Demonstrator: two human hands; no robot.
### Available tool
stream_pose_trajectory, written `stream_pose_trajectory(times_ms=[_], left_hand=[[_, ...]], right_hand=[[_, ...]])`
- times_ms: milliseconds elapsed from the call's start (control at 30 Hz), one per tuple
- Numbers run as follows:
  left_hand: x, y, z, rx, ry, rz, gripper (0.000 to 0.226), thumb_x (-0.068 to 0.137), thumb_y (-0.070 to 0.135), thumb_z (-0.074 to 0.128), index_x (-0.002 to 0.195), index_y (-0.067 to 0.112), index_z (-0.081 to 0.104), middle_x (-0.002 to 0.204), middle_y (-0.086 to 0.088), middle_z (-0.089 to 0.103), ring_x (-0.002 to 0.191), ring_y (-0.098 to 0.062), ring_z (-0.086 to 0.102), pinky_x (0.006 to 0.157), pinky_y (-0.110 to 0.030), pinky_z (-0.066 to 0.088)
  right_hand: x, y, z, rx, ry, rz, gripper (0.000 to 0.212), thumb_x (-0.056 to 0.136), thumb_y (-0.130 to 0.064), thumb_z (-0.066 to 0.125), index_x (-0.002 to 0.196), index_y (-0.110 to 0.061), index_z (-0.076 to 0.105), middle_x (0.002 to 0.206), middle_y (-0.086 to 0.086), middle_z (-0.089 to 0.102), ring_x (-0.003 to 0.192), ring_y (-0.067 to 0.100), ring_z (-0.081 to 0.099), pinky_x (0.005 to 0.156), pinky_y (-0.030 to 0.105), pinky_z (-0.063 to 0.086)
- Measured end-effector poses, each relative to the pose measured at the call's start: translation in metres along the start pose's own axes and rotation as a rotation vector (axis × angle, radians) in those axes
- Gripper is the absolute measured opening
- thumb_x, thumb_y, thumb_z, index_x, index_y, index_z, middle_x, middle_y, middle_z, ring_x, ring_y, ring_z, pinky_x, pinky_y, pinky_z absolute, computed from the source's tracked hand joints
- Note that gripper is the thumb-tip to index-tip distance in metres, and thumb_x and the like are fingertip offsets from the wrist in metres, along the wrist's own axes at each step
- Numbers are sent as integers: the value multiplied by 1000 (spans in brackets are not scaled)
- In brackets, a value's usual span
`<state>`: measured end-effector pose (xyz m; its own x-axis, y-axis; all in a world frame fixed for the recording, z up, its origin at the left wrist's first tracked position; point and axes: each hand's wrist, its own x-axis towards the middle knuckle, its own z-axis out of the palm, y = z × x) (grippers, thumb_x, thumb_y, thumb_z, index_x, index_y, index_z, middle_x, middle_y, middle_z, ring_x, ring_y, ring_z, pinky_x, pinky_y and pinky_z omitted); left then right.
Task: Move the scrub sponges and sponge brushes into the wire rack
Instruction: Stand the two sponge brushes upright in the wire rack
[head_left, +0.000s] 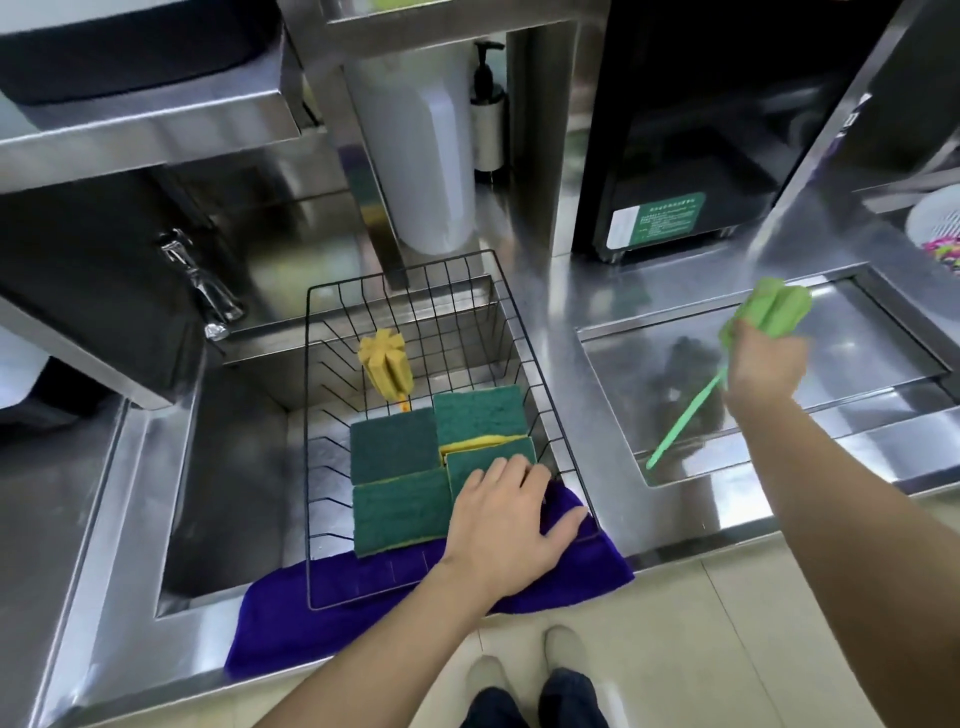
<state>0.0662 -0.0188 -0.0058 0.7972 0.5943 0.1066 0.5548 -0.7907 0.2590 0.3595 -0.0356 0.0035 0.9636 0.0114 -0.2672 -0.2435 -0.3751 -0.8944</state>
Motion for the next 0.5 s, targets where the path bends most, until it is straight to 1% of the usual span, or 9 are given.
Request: stream_pose_trajectory(times_ms=[67, 100, 133, 200, 267, 333, 367, 433, 500], left_hand=[[1, -1, 0, 13, 6, -15, 52, 84, 58, 36, 90, 14, 63, 83, -1, 61, 76, -21, 55, 68, -37, 48], [1, -2, 0, 18, 9, -17, 53, 84, 58, 35, 90, 14, 63, 83, -1, 60, 76, -21, 55, 68, -37, 47], [1, -3, -1, 21, 10, -19, 53, 84, 58, 35, 90, 14, 63, 83, -2, 60, 77, -22, 55, 68, -38, 47], [-1, -7, -1, 23, 7, -37, 55, 84, 59, 33, 91, 13, 63, 85, -3, 60, 78, -23, 55, 69, -38, 47], [-3, -13, -2, 29, 20, -68, 55, 84, 58, 34, 90, 12, 63, 85, -3, 61, 78, -24, 55, 69, -39, 47], [-6, -21, -3, 31, 38, -109, 55, 83, 58, 35, 88, 12, 64, 83, -4, 61, 77, -24, 56, 67, -39, 48], [-8, -26, -4, 30, 45, -131, 55, 83, 58, 35, 87, 12, 65, 83, -4, 62, 77, -25, 57, 67, -39, 48], [-12, -35, -6, 33, 54, -174, 54, 83, 58, 36, 87, 12, 65, 83, -4, 62, 77, -24, 57, 67, -38, 48], [-17, -44, -8, 36, 63, -216, 54, 83, 58, 36, 87, 13, 65, 83, -3, 62, 77, -23, 57, 67, -37, 48]], right_hand=[[-8, -22, 6, 126, 36, -114, 36, 80, -24, 61, 110, -11, 47, 116, 14, 62, 102, 26, 60, 90, 32, 44], [-14, -34, 9, 188, 38, -157, 34, 79, -23, 60, 108, -13, 44, 112, 13, 61, 98, 25, 59, 91, 33, 44], [-20, -46, 13, 258, 29, -183, 33, 77, -23, 59, 104, -15, 42, 105, 9, 60, 91, 23, 58, 89, 34, 47], [-33, -71, 19, 387, -11, -206, 30, 76, -21, 59, 98, -17, 40, 98, 1, 57, 84, 19, 54, 80, 31, 48], [-48, -95, 29, 499, -100, -221, 26, 76, -18, 59, 94, -19, 39, 92, -3, 55, 78, 17, 55, 67, 31, 52], [-68, -113, 43, 570, -226, -190, 28, 78, -13, 58, 96, -16, 36, 92, -2, 52, 75, 18, 55, 52, 26, 55], [-79, -118, 51, 593, -280, -177, 29, 79, -11, 57, 97, -15, 34, 94, 1, 51, 75, 19, 55, 51, 27, 56], [-104, -122, 67, 611, -383, -177, 28, 79, -10, 57, 94, -15, 34, 95, 2, 49, 76, 19, 55, 55, 32, 59], [-126, -118, 84, 566, -462, -230, 29, 80, -9, 58, 96, -14, 34, 92, -1, 48, 76, 16, 55, 56, 32, 59]])
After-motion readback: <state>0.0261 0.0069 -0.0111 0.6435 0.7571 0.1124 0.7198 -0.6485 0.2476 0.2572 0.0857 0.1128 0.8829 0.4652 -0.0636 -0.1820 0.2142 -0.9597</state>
